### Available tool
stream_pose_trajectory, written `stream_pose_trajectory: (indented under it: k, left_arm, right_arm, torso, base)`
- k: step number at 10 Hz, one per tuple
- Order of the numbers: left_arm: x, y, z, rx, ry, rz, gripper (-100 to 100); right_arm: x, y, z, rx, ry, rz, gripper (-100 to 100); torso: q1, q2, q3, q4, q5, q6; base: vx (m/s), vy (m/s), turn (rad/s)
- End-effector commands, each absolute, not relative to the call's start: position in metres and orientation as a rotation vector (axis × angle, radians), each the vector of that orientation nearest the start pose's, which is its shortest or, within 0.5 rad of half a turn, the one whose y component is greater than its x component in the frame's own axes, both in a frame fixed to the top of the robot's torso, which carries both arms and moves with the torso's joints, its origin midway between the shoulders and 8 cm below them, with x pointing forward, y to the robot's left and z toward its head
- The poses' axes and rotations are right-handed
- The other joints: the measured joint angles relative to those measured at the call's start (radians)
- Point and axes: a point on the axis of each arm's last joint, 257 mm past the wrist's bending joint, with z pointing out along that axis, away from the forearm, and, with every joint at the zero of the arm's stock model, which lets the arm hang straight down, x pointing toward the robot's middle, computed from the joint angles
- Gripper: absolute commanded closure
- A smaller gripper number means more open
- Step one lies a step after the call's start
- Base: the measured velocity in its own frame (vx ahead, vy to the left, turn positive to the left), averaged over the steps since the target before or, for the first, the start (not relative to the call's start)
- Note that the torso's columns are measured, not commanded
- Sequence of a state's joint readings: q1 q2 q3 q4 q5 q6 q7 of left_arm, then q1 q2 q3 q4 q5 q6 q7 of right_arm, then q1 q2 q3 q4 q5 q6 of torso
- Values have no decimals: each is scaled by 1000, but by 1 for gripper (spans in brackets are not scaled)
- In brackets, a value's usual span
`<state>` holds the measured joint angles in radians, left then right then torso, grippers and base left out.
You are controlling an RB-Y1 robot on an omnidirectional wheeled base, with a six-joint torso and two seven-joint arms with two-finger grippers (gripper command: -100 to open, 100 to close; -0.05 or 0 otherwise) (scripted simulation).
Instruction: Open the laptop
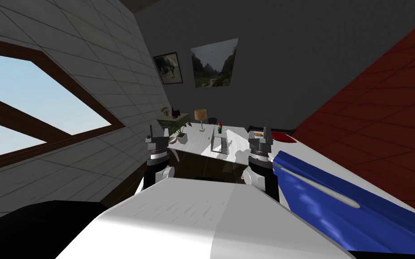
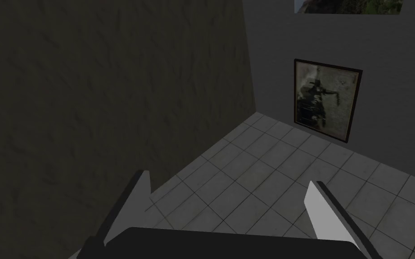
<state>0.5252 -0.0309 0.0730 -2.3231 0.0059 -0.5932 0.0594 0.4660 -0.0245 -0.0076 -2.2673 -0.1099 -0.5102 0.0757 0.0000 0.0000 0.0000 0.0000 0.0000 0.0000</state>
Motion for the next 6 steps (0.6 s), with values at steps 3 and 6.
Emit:
stream_pose_trajectory:
  k: [3,6]
  left_arm:
    - [311,302,53,-594,491,-1301,0]
    - [311,302,53,-594,491,-1301,0]
  right_arm:
    - [345,-289,32,659,563,1312,0]
    - [345,-289,32,659,563,1312,0]
  torso:
    - [0,175,-351,176,0,0]
    - [0,396,-792,396,0,0]
  base:
    - [0,0,0]
    - [0,0,0]
